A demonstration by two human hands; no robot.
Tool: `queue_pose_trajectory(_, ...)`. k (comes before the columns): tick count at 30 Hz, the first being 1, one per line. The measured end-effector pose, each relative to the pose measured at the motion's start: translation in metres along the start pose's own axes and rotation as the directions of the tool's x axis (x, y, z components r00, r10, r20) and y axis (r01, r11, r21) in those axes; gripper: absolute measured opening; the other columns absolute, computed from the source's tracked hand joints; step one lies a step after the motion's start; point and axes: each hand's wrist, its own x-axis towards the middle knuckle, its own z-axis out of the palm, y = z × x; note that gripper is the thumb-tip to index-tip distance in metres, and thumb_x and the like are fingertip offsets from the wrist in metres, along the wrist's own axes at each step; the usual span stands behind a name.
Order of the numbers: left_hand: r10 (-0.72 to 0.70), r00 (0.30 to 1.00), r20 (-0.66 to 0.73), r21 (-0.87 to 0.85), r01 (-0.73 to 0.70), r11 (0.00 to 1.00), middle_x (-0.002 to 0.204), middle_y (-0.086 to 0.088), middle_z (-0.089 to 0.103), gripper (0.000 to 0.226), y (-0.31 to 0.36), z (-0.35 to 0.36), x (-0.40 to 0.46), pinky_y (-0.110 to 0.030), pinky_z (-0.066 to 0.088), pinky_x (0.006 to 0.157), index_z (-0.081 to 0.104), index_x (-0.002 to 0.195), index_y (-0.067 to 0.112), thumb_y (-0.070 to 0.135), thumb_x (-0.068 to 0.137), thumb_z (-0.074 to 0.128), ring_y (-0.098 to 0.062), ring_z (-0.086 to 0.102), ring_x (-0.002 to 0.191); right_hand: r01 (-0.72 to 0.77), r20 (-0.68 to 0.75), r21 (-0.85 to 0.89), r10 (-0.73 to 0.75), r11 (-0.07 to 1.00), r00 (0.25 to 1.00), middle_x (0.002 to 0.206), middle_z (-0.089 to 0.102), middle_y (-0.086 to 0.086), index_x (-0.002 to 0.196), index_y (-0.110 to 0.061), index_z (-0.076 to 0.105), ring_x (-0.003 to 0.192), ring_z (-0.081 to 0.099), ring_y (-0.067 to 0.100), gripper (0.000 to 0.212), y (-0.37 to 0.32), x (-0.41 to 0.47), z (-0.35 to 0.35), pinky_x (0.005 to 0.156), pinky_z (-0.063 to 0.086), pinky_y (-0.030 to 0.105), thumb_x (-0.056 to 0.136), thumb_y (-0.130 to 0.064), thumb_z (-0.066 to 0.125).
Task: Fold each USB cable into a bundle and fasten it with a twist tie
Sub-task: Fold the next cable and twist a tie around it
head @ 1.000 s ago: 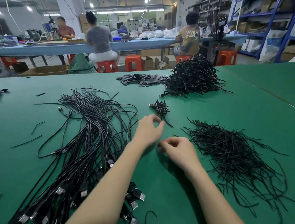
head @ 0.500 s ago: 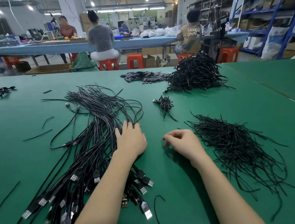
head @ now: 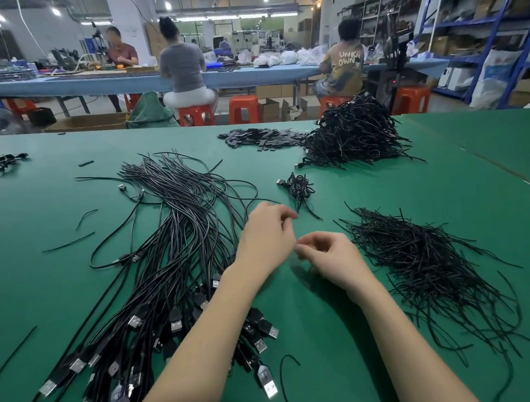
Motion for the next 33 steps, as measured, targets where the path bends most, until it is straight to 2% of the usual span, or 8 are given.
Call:
queue_pose_trajectory(3, -0.080, 0.997, 0.024, -0.299, 0.084, 0.951, 0.088, 0.010, 0.070, 0.028, 0.017, -0.004, 0.000, -0.009, 0.048, 0.075, 0.076, 0.098, 0.027, 0.011, 0.092, 0.054, 0.001, 0.064, 0.069, 0.013, 0.133, 0.196, -0.040, 0.980, 0.990, 0.102, 0.074, 0.000, 0.102, -0.024, 0.074, 0.066, 0.065, 0.011, 0.011, -0.007, -0.004, -0.002, 0.060, 0.050, 0.025, 0.091, -0.024, 0.074)
queue_pose_trajectory(7, -0.204, 0.956, 0.211, -0.699, 0.294, 0.652, 0.089, -0.009, 0.073, 0.031, 0.027, -0.013, -0.001, -0.027, 0.060, 0.081, 0.073, 0.098, 0.019, 0.001, 0.095, 0.048, -0.018, 0.071, 0.078, 0.006, 0.198, 0.310, -0.071, 0.951, 0.978, 0.104, 0.077, 0.000, 0.104, -0.018, 0.073, 0.072, 0.068, 0.012, 0.012, -0.017, -0.007, 0.001, 0.057, 0.049, 0.022, 0.095, -0.025, 0.070)
queue_pose_trajectory(10, -0.211, 0.938, 0.274, -0.789, 0.344, 0.509, 0.094, -0.011, 0.075, 0.030, 0.023, -0.018, 0.001, -0.030, 0.058, 0.087, 0.073, 0.099, 0.014, -0.002, 0.094, 0.048, -0.018, 0.073, 0.088, -0.009, 0.220, 0.389, -0.084, 0.921, 0.972, 0.101, 0.078, 0.005, 0.105, -0.009, 0.074, 0.073, 0.067, 0.013, 0.017, -0.021, -0.007, -0.001, 0.060, 0.054, 0.023, 0.096, -0.022, 0.069)
queue_pose_trajectory(13, -0.140, 0.965, 0.224, -0.789, 0.264, 0.555, 0.096, -0.004, 0.077, 0.027, 0.015, -0.020, 0.002, -0.021, 0.056, 0.080, 0.074, 0.099, 0.019, 0.005, 0.097, 0.051, -0.011, 0.072, 0.100, -0.007, 0.218, 0.462, -0.106, 0.887, 0.970, 0.092, 0.076, 0.010, 0.101, 0.003, 0.074, 0.073, 0.067, 0.015, 0.020, -0.023, -0.008, 0.000, 0.065, 0.058, 0.023, 0.097, -0.015, 0.067)
queue_pose_trajectory(20, -0.181, 0.982, 0.048, -0.504, 0.180, 0.845, 0.090, 0.007, 0.073, 0.028, -0.007, -0.007, 0.001, -0.031, 0.053, 0.085, 0.068, 0.095, 0.024, 0.039, 0.103, 0.045, -0.013, 0.069, 0.090, -0.036, 0.056, 0.837, -0.019, 0.546, 0.998, 0.098, 0.078, 0.012, 0.101, -0.002, 0.074, 0.088, 0.076, 0.018, 0.013, -0.037, -0.007, 0.021, 0.086, 0.060, 0.026, 0.096, 0.000, 0.063)
queue_pose_trajectory(24, -0.063, 0.973, 0.222, -0.167, 0.102, 0.981, 0.085, 0.009, 0.072, 0.037, -0.017, -0.013, 0.001, -0.029, 0.053, 0.075, 0.066, 0.093, 0.028, 0.059, 0.097, 0.046, -0.012, 0.068, 0.081, -0.086, 0.030, 0.912, 0.146, 0.401, 0.989, 0.103, 0.076, 0.017, 0.103, 0.000, 0.073, 0.084, 0.076, 0.020, 0.012, -0.035, -0.007, 0.023, 0.083, 0.061, 0.025, 0.094, 0.002, 0.065)
queue_pose_trajectory(27, -0.114, 0.906, 0.408, 0.126, 0.068, 0.990, 0.097, 0.004, 0.071, 0.037, -0.024, -0.022, 0.002, -0.031, 0.050, 0.078, 0.060, 0.099, 0.025, 0.060, 0.096, 0.046, -0.018, 0.064, 0.089, -0.058, -0.035, 0.915, 0.221, 0.400, 0.975, 0.094, 0.074, 0.012, 0.101, -0.001, 0.072, 0.077, 0.075, 0.021, 0.010, -0.032, -0.005, 0.016, 0.072, 0.063, 0.026, 0.094, 0.001, 0.066)
queue_pose_trajectory(33, -0.299, 0.844, 0.445, 0.505, 0.039, 0.863, 0.102, -0.003, 0.061, 0.039, -0.022, -0.041, 0.003, -0.032, 0.049, 0.086, 0.061, 0.099, 0.022, 0.059, 0.087, 0.060, -0.024, 0.058, 0.095, -0.095, -0.022, 0.885, 0.244, 0.456, 0.969, 0.090, 0.068, 0.010, 0.101, 0.000, 0.070, 0.066, 0.073, 0.017, 0.009, -0.030, -0.002, -0.011, 0.061, 0.061, 0.023, 0.097, -0.006, 0.064)
